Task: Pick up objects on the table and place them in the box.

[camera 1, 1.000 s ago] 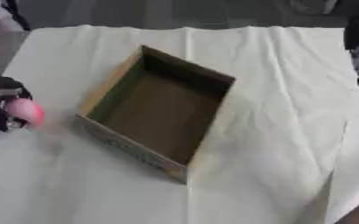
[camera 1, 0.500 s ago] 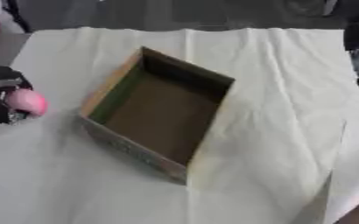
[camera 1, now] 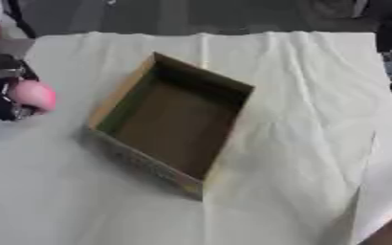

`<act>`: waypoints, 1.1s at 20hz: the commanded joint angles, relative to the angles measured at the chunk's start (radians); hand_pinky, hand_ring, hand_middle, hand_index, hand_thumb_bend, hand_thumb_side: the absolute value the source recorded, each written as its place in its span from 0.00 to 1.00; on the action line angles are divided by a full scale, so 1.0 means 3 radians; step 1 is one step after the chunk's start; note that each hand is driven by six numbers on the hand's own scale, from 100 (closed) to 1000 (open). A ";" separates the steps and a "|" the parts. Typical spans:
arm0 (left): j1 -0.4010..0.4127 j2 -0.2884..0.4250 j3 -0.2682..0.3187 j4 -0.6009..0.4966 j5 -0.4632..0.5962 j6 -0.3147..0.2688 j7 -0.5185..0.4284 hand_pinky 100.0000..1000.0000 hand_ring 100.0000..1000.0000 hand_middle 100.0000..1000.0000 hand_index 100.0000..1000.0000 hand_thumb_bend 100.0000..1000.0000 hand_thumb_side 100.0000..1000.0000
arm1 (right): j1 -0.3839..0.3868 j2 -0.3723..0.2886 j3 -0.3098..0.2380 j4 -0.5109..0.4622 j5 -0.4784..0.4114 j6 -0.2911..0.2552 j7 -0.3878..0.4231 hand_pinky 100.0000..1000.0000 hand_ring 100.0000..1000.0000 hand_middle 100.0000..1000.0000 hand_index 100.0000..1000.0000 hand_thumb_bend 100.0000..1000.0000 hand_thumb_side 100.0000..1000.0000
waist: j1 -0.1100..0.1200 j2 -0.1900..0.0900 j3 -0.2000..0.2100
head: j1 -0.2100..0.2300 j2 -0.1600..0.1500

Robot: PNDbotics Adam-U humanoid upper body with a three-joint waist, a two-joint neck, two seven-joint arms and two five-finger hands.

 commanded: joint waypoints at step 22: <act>-0.0809 -0.0836 -0.0253 -0.0463 0.0074 0.0219 -0.0187 0.39 0.39 0.48 0.58 0.00 0.14 | -0.0059 -0.0032 0.0002 -0.0066 -0.0012 -0.0034 0.0037 0.66 0.79 0.66 0.85 0.26 0.66 | 0.0009 -0.0102 -0.0046 | -0.0047 0.0075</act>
